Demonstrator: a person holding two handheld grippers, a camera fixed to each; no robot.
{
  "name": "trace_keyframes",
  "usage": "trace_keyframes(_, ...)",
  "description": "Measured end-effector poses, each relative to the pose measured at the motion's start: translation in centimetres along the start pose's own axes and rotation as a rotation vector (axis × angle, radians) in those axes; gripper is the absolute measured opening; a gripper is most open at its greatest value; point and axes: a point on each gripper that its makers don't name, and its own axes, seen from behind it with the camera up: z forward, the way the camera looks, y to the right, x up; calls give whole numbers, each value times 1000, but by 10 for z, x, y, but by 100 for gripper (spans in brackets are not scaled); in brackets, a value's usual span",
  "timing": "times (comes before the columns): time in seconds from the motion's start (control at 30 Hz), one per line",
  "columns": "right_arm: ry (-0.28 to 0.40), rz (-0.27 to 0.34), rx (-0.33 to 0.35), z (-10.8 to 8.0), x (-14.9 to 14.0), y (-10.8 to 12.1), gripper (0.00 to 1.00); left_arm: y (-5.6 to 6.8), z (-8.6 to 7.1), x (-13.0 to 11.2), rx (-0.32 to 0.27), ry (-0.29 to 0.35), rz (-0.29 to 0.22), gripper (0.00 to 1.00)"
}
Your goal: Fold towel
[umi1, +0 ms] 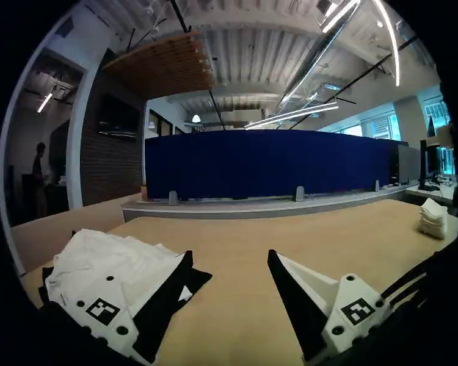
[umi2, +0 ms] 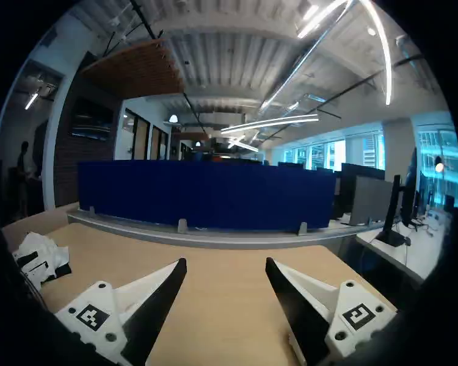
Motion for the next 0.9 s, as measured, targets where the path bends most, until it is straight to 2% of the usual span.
trace_keyframes(0.1,2,-1,1,1,0,-1,100,3,-1,1,-14,19,-25,91)
trace_keyframes(0.2,4,-4,0,3,0,-3,100,1,-1,0,-11,26,-3,90)
trace_keyframes(0.4,1,-9,-1,5,4,-4,100,-6,-5,0,6,32,-15,90)
trace_keyframes(0.6,4,-10,5,7,9,-4,100,-7,-6,0,9,33,-15,90)
trace_keyframes(0.9,36,-8,-4,4,17,11,100,-8,-6,1,10,34,-13,91)
